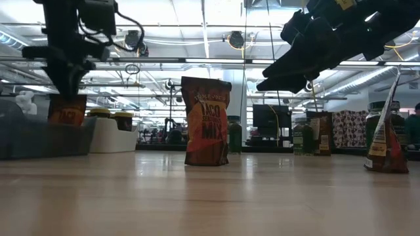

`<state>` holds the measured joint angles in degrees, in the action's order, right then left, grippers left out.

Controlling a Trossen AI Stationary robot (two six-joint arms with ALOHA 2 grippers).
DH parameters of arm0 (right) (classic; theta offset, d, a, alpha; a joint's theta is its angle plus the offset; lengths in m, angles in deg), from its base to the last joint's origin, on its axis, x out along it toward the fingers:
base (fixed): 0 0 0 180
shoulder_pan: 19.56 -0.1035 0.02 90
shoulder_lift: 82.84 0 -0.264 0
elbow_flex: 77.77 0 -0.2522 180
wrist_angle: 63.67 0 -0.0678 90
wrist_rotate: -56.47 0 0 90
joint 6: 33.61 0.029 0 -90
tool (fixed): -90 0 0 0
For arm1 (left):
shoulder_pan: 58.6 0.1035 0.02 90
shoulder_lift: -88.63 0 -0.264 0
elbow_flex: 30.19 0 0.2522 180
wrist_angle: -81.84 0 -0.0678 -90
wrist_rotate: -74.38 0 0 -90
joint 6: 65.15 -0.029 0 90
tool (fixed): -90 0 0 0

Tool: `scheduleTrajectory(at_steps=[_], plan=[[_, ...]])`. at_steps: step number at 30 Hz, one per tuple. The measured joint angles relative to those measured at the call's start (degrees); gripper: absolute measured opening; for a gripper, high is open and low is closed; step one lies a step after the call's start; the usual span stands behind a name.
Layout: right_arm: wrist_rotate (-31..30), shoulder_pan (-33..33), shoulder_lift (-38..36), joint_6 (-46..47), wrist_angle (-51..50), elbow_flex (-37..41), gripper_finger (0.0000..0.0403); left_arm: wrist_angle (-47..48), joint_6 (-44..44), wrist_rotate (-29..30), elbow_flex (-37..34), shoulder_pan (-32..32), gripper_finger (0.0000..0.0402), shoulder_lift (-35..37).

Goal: Sort spices by type
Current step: Put the top left orange seasoning pack into the black bin, then put the bottom left orange seasoning pack into the black bin

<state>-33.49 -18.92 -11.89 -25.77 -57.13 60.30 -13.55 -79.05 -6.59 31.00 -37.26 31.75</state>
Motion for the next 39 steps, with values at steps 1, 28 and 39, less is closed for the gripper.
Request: scheduleTrajectory(at_steps=[1,28,39], plan=[[0.0,0.0,0.0,0.0,0.0,0.0,0.0299,0.58,0.01,-0.02,0.98,0.0,0.01,0.0],[0.02,0.0,0.0,0.02,-0.02,0.0,0.0299,-39.19,14.71,-29.68,4.07,-19.38,0.0101,-0.04],[0.04,0.0,-0.02,0.32,0.35,0.0,0.0299,-63.11,22.59,-19.6,-7.21,-31.13,0.0101,-8.3]])
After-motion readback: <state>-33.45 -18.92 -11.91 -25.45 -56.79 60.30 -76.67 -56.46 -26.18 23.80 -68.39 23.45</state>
